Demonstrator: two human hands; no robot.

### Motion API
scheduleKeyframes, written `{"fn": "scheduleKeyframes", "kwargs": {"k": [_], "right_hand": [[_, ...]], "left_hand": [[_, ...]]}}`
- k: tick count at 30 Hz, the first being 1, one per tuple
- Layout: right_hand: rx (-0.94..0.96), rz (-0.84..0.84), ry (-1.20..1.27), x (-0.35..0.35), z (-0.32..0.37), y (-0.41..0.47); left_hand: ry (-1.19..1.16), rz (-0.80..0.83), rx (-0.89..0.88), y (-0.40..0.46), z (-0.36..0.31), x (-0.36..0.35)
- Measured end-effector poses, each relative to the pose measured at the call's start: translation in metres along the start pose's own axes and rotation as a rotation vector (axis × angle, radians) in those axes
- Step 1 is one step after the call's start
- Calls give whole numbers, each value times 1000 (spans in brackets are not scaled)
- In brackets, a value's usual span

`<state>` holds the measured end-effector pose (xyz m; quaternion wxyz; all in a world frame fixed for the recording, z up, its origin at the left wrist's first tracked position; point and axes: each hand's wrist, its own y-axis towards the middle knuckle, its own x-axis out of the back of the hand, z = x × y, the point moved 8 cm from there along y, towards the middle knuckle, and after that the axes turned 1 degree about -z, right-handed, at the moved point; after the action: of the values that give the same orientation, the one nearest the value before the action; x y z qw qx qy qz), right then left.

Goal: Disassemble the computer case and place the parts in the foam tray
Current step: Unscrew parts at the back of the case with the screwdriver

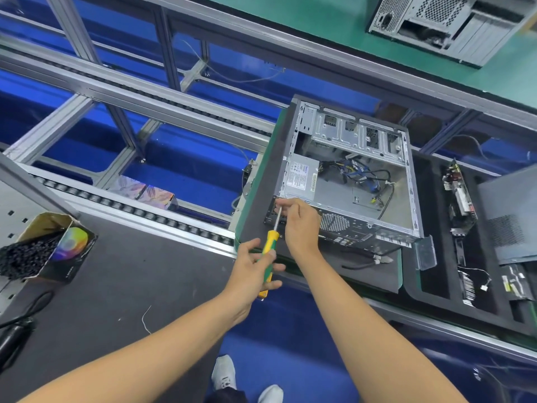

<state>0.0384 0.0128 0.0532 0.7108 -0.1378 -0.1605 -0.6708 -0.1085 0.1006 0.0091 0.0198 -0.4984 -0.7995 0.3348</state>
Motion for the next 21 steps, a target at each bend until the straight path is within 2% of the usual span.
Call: {"fn": "scheduleKeyframes", "kwargs": {"k": [4, 6, 8, 10, 12, 14, 17, 21], "right_hand": [[-77, -26, 175, -4, -5, -6], [-203, -96, 344, -3, -12, -14], [-390, -124, 414, -6, -23, -21], [-585, -11, 458, -19, -31, -24], [-693, 122, 494, -34, -27, -23], [-731, 155, 490, -42, -20, -18], [-806, 111, 481, -48, -17, -11], [-864, 60, 465, -50, -16, -9]], "left_hand": [[58, 14, -38, 2, -7, 2], [88, 40, -41, 5, -10, 1], [103, 38, -36, 8, -11, 2], [129, 39, -42, 10, -11, 5], [161, 57, -65, 10, -12, 4], [219, 62, -82, 8, -10, 2], [278, 46, -106, 6, -6, -1], [284, -60, -135, 4, -9, 3]]}}
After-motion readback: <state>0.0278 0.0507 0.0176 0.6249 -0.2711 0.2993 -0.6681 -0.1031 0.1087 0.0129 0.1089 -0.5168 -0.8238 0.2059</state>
